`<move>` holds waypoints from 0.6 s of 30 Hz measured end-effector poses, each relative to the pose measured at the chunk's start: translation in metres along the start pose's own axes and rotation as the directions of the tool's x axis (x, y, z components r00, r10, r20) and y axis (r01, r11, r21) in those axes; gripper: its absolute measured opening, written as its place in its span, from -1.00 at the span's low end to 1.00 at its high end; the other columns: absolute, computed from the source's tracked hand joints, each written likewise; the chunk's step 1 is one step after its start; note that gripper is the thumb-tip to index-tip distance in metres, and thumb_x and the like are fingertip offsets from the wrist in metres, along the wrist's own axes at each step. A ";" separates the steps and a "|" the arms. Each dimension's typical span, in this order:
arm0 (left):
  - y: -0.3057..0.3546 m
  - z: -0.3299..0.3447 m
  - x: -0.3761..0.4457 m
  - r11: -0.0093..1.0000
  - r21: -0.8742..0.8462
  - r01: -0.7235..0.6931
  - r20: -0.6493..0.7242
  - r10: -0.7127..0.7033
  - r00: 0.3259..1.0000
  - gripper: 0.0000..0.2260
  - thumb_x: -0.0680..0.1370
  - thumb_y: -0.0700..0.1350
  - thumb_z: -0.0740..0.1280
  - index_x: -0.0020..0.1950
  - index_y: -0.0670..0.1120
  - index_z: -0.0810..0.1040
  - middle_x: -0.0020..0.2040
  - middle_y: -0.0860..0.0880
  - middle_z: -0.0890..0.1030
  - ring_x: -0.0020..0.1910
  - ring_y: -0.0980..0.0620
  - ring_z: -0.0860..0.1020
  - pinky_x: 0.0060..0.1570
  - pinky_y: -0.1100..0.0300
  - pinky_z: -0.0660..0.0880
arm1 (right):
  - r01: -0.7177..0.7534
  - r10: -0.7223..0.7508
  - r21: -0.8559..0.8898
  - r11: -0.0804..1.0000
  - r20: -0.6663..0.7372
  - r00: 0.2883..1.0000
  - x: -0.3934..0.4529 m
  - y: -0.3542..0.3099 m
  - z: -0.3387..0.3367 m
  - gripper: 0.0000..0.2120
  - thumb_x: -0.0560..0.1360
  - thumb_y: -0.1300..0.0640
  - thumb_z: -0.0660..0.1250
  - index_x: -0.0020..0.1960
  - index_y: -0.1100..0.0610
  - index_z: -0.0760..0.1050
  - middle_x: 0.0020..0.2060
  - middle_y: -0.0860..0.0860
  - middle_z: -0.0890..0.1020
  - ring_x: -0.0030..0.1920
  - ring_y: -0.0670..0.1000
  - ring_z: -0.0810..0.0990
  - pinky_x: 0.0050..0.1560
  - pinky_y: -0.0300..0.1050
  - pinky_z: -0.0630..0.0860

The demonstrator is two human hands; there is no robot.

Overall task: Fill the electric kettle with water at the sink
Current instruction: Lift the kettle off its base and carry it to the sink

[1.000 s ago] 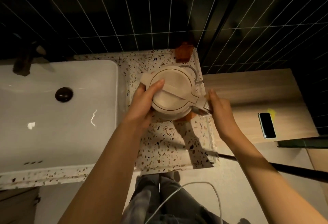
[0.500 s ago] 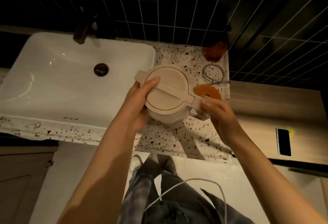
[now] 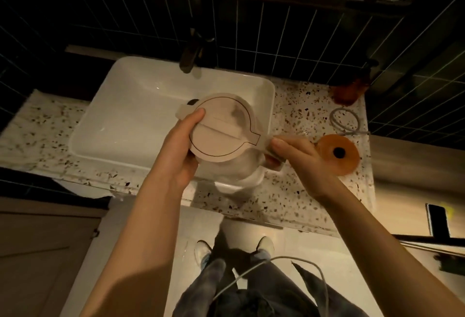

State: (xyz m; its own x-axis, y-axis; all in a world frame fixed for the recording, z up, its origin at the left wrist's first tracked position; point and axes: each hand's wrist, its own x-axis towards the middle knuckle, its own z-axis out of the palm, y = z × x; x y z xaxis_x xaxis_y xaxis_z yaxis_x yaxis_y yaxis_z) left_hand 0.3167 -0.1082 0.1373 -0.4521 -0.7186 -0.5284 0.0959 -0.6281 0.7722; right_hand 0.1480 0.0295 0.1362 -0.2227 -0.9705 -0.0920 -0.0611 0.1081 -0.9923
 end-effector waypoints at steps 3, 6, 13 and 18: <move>0.020 -0.035 0.001 1.000 0.028 -0.013 -0.035 0.014 0.999 -0.64 0.56 0.02 0.35 0.32 -0.08 0.57 0.17 -0.06 0.70 0.17 0.00 0.65 0.13 0.11 0.55 | 0.008 -0.008 0.014 1.000 -0.002 1.000 0.018 0.000 0.037 -0.54 0.54 0.02 0.15 -0.34 0.38 0.35 -0.41 0.18 0.36 -0.37 0.09 0.33 -0.27 -0.16 0.32; 0.037 -0.065 0.000 0.999 0.036 -0.002 -0.059 0.004 0.998 -0.65 0.55 0.03 0.35 0.28 -0.07 0.61 0.17 -0.07 0.70 0.17 -0.02 0.65 0.16 0.08 0.55 | 0.014 -0.013 0.039 0.999 -0.012 1.000 0.034 -0.002 0.068 -0.50 0.53 0.03 0.16 -0.32 0.47 0.32 -0.38 0.18 0.40 -0.34 0.10 0.33 -0.24 -0.14 0.33; 0.062 -0.112 0.001 0.999 0.042 -0.017 -0.069 0.020 0.997 -0.68 0.53 0.03 0.37 0.22 -0.08 0.64 0.13 -0.08 0.71 0.13 -0.03 0.66 0.12 0.09 0.56 | 0.019 -0.018 0.019 1.000 -0.035 0.999 0.056 -0.008 0.121 -0.57 0.56 0.06 0.13 -0.35 0.35 0.35 -0.39 0.14 0.37 -0.32 0.09 0.31 -0.21 -0.09 0.29; 0.074 -0.122 0.008 0.996 0.075 -0.051 -0.035 0.053 0.998 -0.73 0.53 0.08 0.37 0.14 -0.02 0.67 0.09 -0.03 0.73 0.12 0.01 0.67 0.17 0.07 0.55 | 0.023 -0.022 0.028 0.999 -0.055 0.998 0.070 -0.006 0.129 -0.55 0.57 0.07 0.12 -0.31 0.42 0.34 -0.37 0.16 0.40 -0.29 0.11 0.33 -0.15 -0.03 0.29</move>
State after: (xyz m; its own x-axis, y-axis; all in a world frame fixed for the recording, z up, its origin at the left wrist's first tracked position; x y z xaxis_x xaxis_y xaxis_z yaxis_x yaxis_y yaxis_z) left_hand 0.4286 -0.1966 0.1473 -0.4152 -0.7611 -0.4983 0.0520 -0.5667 0.8223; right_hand 0.2587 -0.0671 0.1254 -0.2744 -0.9594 -0.0655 -0.0393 0.0793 -0.9961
